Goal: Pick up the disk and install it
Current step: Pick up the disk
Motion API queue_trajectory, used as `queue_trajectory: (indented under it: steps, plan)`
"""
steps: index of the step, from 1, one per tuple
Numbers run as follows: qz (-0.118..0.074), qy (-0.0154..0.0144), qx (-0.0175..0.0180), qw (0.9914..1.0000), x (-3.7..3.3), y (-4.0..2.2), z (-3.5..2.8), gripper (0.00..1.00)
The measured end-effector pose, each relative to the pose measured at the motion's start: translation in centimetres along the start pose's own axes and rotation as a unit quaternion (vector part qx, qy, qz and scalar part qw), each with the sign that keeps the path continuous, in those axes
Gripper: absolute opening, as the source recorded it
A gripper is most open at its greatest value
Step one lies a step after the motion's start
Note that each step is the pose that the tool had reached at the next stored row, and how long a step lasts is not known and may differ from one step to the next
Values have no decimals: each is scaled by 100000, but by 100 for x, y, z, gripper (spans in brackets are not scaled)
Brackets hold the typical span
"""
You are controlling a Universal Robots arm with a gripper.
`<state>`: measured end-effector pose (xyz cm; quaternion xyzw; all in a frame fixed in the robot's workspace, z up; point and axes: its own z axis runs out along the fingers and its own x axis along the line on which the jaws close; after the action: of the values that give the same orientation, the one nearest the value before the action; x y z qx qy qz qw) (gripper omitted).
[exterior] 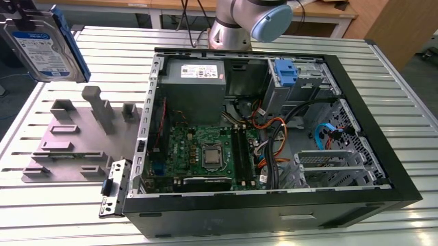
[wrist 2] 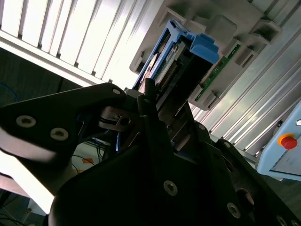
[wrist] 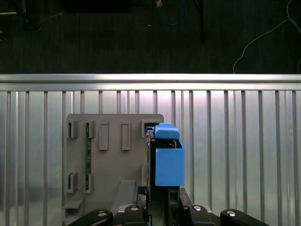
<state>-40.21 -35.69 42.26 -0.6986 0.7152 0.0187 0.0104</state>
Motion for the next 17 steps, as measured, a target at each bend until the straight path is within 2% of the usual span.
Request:
queue_trajectory:
  steps: [8,17]
  plan:
    - [1,-6,10,100000,0,0,-4,35]
    - [4,1,-2,100000,-4,1,-96,35]
